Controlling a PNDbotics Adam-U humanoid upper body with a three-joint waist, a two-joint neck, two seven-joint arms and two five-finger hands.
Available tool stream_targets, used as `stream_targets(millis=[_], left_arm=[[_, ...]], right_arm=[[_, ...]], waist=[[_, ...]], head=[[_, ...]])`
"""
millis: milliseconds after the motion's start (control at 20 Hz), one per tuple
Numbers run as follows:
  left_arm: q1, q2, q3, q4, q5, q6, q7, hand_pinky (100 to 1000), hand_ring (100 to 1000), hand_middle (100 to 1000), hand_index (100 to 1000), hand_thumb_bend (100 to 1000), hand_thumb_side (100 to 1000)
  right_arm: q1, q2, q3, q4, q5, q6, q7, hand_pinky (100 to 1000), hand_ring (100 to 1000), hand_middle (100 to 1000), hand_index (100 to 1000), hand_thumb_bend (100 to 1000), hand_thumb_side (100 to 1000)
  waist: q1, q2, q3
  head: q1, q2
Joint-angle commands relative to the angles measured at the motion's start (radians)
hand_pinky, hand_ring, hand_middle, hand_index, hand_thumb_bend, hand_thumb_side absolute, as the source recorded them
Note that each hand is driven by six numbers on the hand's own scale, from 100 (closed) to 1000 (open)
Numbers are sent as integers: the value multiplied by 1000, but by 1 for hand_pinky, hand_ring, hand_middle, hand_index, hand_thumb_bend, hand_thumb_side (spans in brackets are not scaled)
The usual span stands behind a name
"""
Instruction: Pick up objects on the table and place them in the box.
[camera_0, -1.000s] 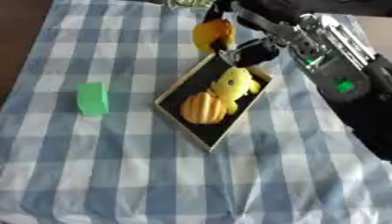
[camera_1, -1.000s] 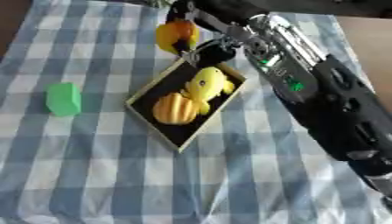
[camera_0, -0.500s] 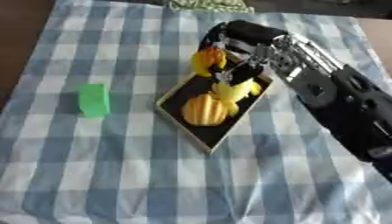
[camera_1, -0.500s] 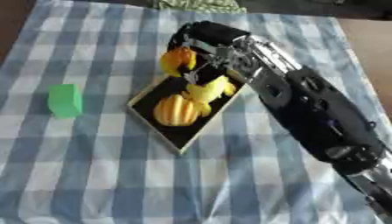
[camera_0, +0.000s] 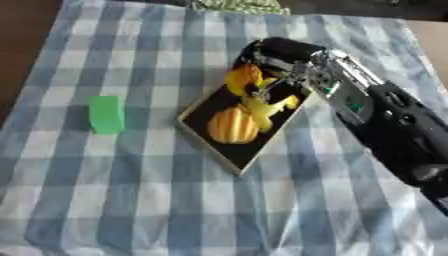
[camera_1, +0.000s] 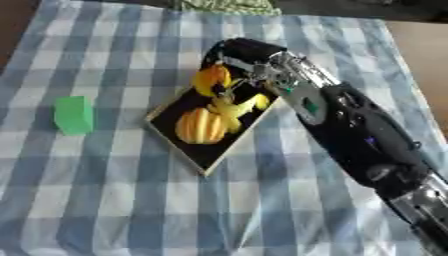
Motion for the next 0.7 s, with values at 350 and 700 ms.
stream_targets(millis=[350, 700], left_arm=[[-3, 9, 3, -16, 3, 3, -2, 706, 861, 715, 815, 100, 727], [-3, 8, 3, -16, 7, 5, -2, 707, 862, 716, 818, 100, 729]], right_arm=[[-14, -20, -38, 8, 96, -89, 47, 1000, 1000, 1000, 1000, 100, 1000], [-14, -24, -57, -5, 64, -122, 111, 1000, 1000, 1000, 1000, 100, 953]], waist=[[-3, -4, -7], [0, -5, -13]], head=[[2, 9], [3, 8]])
